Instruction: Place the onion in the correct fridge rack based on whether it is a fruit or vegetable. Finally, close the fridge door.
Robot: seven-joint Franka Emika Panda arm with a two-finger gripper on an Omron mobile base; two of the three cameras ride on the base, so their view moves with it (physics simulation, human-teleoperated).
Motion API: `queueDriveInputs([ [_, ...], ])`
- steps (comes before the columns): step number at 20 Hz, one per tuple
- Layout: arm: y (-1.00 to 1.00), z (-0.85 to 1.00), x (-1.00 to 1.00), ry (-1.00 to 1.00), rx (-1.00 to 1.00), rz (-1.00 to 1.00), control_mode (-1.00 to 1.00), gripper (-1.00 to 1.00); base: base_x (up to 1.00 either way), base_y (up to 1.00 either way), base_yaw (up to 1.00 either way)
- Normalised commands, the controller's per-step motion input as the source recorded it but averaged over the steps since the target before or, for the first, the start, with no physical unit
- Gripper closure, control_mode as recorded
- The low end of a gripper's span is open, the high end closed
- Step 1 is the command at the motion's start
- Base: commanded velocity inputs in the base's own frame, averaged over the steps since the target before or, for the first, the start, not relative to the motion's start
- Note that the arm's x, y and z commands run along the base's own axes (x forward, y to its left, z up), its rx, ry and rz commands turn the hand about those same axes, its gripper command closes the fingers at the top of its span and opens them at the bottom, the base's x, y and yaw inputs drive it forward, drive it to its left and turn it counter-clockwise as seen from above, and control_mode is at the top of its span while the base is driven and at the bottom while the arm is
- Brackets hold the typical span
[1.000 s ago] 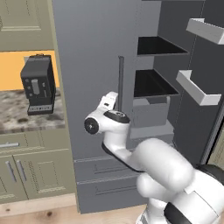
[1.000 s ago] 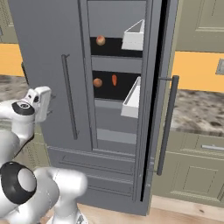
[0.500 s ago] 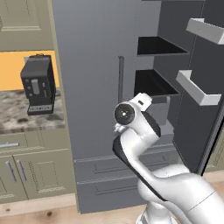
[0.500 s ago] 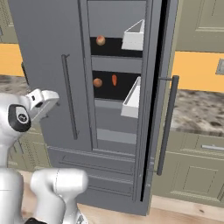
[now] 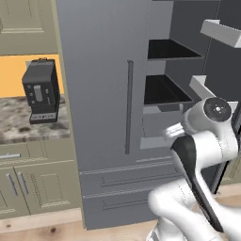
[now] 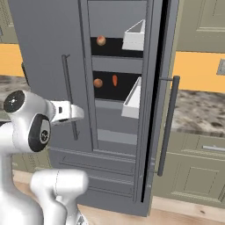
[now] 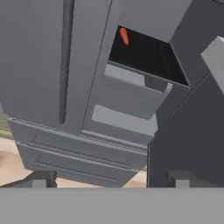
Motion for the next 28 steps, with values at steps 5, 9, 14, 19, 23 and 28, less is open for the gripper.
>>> queueDriveInputs([
  [5,-1.00,0.00,-0.69,-0.16,0.53,0.00,-1.00,-1.00,0.00,0.00,0.00],
  [9,-1.00,-0.02,-0.80,-0.31,0.49,0.00,-1.00,-1.00,0.00,0.00,0.00],
  [14,-1.00,0.00,-0.77,-0.41,0.46,0.00,-1.00,-1.00,0.00,0.00,0.00],
  [19,-1.00,-0.01,-0.08,-0.21,0.48,0.00,-1.00,-1.00,0.00,0.00,0.00],
  [23,-0.98,-0.11,0.37,-0.05,0.44,0.04,-1.00,-1.00,0.00,0.00,0.00],
  [28,-0.85,-0.31,0.59,0.00,0.38,0.11,-1.00,-1.00,0.00,0.00,0.00],
])
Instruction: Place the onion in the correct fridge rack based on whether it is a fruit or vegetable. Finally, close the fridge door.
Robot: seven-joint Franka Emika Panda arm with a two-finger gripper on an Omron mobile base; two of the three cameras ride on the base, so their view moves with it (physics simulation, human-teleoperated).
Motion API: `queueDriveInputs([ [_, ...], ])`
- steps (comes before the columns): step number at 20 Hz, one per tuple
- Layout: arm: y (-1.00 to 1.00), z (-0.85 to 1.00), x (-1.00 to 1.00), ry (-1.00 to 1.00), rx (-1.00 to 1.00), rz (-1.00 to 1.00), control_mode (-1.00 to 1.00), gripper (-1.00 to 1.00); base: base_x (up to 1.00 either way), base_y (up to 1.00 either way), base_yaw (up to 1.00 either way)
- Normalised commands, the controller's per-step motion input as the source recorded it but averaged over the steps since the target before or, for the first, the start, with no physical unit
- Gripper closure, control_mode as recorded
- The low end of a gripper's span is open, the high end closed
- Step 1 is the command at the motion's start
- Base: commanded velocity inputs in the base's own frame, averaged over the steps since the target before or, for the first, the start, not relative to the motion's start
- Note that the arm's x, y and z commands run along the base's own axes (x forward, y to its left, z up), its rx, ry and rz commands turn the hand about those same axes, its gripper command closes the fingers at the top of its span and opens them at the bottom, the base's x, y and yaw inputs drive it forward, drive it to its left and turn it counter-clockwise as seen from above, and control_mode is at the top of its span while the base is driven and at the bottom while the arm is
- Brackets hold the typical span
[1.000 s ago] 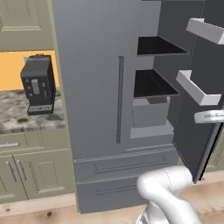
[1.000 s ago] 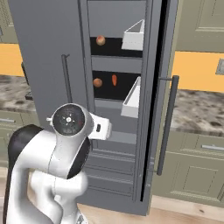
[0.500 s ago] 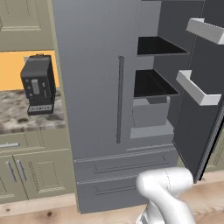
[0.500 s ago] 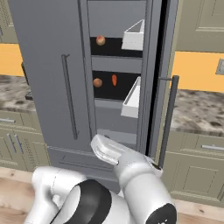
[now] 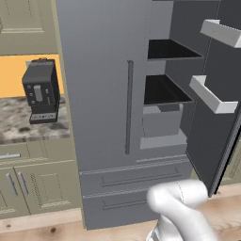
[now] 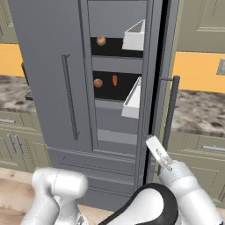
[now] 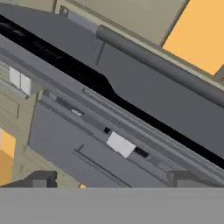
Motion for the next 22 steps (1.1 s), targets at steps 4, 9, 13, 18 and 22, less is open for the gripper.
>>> queueDriveInputs([
  [4,-0.66,-0.47,0.86,0.01,0.27,0.10,-1.00,-1.00,0.00,0.00,0.00],
  [9,-0.65,-0.44,0.95,0.07,0.19,0.07,-1.00,-1.00,0.00,0.00,0.00],
  [13,-0.63,-0.44,0.88,0.11,0.12,0.07,-1.00,-1.00,0.00,0.00,0.00],
  [18,-0.37,-0.52,0.86,0.14,0.05,0.08,-1.00,-1.00,0.00,0.00,0.00],
  [22,-0.26,-0.50,0.91,0.17,0.05,0.12,-1.00,-1.00,0.00,0.00,0.00],
])
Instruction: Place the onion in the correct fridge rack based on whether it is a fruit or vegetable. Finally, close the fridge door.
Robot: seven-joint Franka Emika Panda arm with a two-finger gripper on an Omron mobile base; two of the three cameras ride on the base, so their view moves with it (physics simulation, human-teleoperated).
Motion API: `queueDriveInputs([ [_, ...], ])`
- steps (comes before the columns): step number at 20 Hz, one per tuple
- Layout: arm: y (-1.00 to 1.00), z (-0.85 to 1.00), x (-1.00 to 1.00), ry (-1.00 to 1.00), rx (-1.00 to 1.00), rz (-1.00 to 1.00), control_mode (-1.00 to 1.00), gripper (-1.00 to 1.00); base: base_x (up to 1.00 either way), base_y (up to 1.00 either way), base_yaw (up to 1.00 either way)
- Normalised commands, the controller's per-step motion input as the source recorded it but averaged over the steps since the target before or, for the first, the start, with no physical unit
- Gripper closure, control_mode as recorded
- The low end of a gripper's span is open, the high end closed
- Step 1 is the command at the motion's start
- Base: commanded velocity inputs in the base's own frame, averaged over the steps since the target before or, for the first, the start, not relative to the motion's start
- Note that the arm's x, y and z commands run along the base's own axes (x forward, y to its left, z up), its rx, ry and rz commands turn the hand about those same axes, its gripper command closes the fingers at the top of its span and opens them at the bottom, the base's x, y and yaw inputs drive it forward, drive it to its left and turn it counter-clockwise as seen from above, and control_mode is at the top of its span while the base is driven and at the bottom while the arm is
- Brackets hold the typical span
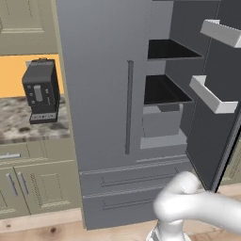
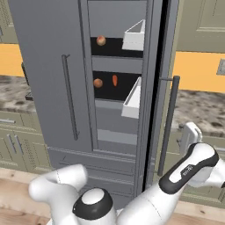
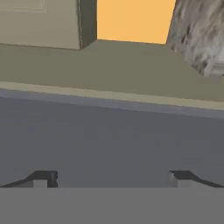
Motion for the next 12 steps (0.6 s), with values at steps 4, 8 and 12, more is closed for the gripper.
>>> queueDriveInputs([
  [4,0.05,-0.26,0.59,0.15,0.02,0.10,-1.00,-1.00,0.00,0.00,0.00],
  [8,0.61,-0.02,0.33,0.17,0.00,0.08,-1.00,-1.00,0.00,0.00,0.00],
  [12,0.95,0.00,0.17,0.13,-0.01,0.08,-1.00,-1.00,0.00,0.00,0.00],
])
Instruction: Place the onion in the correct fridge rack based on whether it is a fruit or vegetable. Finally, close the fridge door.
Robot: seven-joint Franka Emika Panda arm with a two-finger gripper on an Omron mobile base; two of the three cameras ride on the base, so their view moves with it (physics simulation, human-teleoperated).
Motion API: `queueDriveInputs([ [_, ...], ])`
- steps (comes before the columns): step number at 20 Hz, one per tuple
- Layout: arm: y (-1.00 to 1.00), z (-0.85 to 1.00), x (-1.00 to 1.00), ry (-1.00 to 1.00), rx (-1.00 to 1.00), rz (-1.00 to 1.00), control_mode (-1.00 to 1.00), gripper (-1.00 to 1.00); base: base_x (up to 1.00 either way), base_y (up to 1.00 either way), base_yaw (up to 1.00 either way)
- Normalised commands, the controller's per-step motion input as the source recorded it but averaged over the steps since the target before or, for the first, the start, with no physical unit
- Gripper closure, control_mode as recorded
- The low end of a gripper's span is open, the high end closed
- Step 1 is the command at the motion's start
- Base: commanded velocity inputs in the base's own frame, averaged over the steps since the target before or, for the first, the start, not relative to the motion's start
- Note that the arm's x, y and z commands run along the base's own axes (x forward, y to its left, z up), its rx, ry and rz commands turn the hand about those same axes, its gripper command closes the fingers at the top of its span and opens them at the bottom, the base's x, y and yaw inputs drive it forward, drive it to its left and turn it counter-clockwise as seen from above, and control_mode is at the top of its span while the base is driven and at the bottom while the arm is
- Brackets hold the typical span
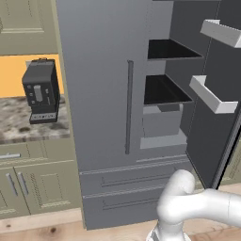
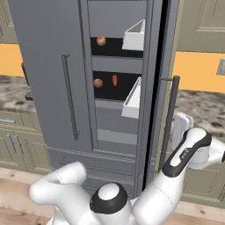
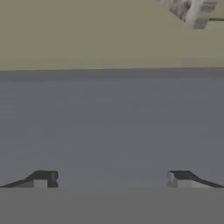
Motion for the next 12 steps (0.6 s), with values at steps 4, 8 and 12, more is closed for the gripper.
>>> queueDriveInputs([
  [4,1.00,0.00,0.05,0.05,-0.02,0.09,-1.00,-1.00,0.00,0.00,0.00],
  [8,1.00,-0.01,0.00,0.00,-0.02,0.07,-1.00,-1.00,0.00,0.00,0.00],
  [12,1.00,-0.07,0.08,0.00,-0.02,0.05,-1.00,-1.00,0.00,0.00,0.00],
])
